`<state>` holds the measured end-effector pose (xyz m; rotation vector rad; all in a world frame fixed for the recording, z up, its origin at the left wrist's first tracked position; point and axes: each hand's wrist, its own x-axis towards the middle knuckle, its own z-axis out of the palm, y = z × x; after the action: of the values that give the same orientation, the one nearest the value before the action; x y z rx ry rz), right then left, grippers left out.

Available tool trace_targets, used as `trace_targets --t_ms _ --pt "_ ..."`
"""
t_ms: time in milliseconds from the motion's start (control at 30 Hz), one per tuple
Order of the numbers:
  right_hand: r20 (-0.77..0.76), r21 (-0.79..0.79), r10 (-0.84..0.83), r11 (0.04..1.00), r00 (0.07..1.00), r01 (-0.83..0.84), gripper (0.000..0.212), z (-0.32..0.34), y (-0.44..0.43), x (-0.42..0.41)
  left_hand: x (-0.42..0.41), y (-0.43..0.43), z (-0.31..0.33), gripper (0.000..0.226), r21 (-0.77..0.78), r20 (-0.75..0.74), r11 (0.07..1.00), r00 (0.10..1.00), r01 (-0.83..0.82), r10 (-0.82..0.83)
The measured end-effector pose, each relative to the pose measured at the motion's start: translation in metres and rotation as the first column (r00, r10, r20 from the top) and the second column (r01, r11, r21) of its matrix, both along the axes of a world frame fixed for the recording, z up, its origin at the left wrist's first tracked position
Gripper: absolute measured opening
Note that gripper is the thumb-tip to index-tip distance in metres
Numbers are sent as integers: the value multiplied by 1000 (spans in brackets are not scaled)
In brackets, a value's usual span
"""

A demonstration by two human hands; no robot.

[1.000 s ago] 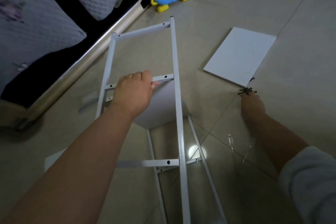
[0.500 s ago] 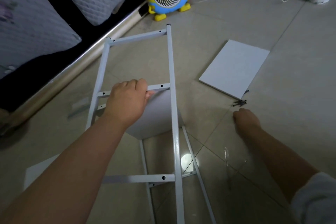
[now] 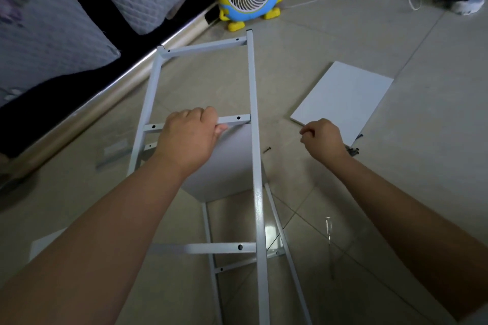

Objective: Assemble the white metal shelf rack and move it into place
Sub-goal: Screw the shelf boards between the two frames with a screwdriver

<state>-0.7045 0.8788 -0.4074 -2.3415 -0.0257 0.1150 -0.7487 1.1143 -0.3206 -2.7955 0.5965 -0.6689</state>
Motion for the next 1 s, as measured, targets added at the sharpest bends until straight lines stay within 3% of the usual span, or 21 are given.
trace_targets --t_ms 167,267,300,367,433,500,667,767,1000 --pt "-145 108 -50 992 988 67 28 16 1 -6 1 1 0 35 -14 -15 1000 1000 3 -3" --pt "-321 362 -73 912 944 193 22 40 12 -14 1 1 -1 35 -23 -30 1000 1000 2 -3" --pt "-365 448 -32 870 930 205 26 55 14 -22 0 0 0 35 -11 -41 1000 999 -13 12" --pt "-322 559 143 827 936 66 31 86 20 -47 1 0 1 34 6 -62 999 997 -40 40" --pt "-243 446 278 883 929 -147 38 108 30 -71 3 0 3 34 11 -84 998 994 -63 64" --pt "-205 303 287 928 936 -218 37 112 43 -80 2 -3 9 34 10 -117 998 991 -67 68" --pt "-268 265 158 960 950 -84 29 105 73 -74 0 -10 18 42 -33 -255 990 959 -138 126" --pt "-216 234 113 970 970 -61 35 105 78 -73 1 -10 23 34 105 -347 974 911 -198 223" --pt "-247 216 102 975 964 -48 36 116 82 -69 -1 5 44 32 185 -551 969 799 -166 242"
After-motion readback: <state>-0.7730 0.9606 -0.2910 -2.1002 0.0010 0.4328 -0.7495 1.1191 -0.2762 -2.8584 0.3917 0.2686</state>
